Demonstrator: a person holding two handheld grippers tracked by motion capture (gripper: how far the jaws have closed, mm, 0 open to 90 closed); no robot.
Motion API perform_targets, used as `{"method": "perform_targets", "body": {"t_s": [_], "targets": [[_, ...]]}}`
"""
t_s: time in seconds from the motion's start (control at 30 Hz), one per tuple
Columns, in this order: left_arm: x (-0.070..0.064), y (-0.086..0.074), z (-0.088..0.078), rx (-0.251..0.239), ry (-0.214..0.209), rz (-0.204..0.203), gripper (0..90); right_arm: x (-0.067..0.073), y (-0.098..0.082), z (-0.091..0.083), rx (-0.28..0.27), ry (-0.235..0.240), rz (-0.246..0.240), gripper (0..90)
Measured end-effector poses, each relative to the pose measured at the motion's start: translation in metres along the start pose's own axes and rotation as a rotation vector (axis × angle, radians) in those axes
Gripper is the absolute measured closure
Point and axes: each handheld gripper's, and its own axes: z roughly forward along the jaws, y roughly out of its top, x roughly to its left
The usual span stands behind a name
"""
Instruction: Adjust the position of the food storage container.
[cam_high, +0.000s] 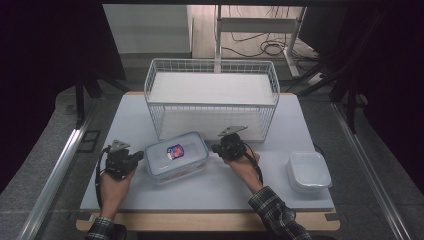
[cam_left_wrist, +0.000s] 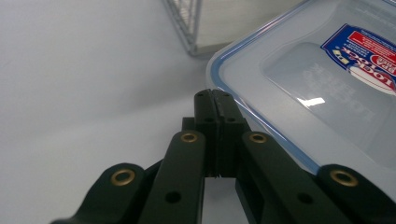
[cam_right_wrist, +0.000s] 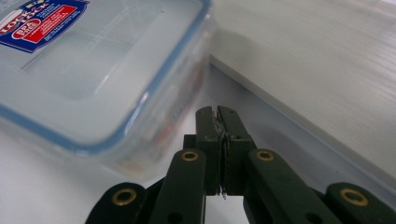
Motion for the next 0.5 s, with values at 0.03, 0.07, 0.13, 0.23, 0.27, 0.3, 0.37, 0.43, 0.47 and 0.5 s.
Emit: {"method": "perform_targets", "body": {"t_s": [0.03,0.07,0.13,0.23,0.27,0.3,0.37,0.43,0.47,0.5], "targets": [[-0.002,0.002,0.003,0.003,-0.006,0.008,90.0,-0.001,-0.001,0.000,0.002,-0.006,0.002,87.2],[-0.005,0.005,0.006,0.003,-0.013,0.015,90.0,-0.002,-0.002,0.000,0.006,-0.009,0.007,87.2],[-0.010,0.009,0.012,0.006,-0.027,0.027,90.0,-0.003,-0.004,-0.001,0.007,-0.018,0.008,87.1],[-0.017,0.014,0.020,0.011,-0.044,0.049,90.0,-0.006,-0.007,-0.004,0.037,-0.055,0.007,88.2],[-0.019,0.015,0.022,0.011,-0.049,0.050,90.0,-0.007,-0.009,-0.006,0.041,-0.061,0.006,88.9],[-0.021,0.016,0.024,0.015,-0.061,0.053,90.0,-0.007,-0.010,-0.009,0.044,-0.065,0.012,89.0],[-0.025,0.018,0.027,0.017,-0.083,0.052,90.0,-0.009,-0.014,-0.015,0.053,-0.074,0.019,89.1],[-0.031,0.019,0.029,0.023,-0.103,0.064,90.0,-0.009,-0.020,-0.023,0.059,-0.085,0.022,89.1],[-0.034,0.019,0.029,0.026,-0.111,0.073,90.0,-0.009,-0.023,-0.027,0.061,-0.088,0.030,89.1],[-0.041,0.019,0.030,0.029,-0.126,0.081,90.0,-0.010,-0.029,-0.036,0.065,-0.098,0.035,89.2]]}}
